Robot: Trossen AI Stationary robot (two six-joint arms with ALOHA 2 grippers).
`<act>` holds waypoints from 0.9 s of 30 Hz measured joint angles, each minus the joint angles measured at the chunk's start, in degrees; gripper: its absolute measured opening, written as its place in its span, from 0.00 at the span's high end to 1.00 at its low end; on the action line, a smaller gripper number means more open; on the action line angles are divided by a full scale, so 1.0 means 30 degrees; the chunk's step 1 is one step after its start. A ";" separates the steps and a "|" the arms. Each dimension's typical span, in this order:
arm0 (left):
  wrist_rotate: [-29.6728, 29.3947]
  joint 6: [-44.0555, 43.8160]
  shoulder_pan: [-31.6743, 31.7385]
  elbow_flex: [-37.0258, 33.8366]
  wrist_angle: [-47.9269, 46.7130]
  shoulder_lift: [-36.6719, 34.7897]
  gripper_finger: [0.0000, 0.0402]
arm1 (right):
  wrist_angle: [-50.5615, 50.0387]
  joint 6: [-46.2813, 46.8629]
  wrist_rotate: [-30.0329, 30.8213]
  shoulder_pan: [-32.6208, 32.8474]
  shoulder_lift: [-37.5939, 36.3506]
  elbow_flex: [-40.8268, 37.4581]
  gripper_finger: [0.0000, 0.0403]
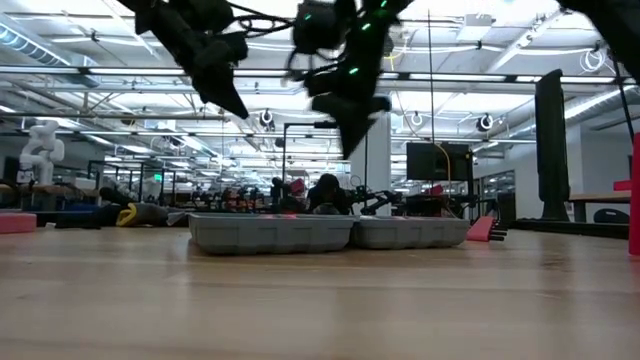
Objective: Prefit tool cases
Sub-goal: Put the red terminal block into the gray prefit tools case
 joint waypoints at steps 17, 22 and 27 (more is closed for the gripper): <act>-0.6155 0.2202 -0.4881 0.0000 -0.1018 0.9460 0.60 | 0.6529 1.1835 0.1060 0.6558 -1.3777 -1.5919 0.99; -0.5896 0.2076 -0.5166 0.0098 0.0301 0.9563 0.54 | 0.9227 1.2501 0.1078 0.7341 -1.3803 -1.8079 0.99; -0.3049 0.1006 -0.5295 0.0423 0.1091 0.9524 0.53 | 0.9476 1.3585 0.1105 0.7390 -1.3292 -1.8855 0.99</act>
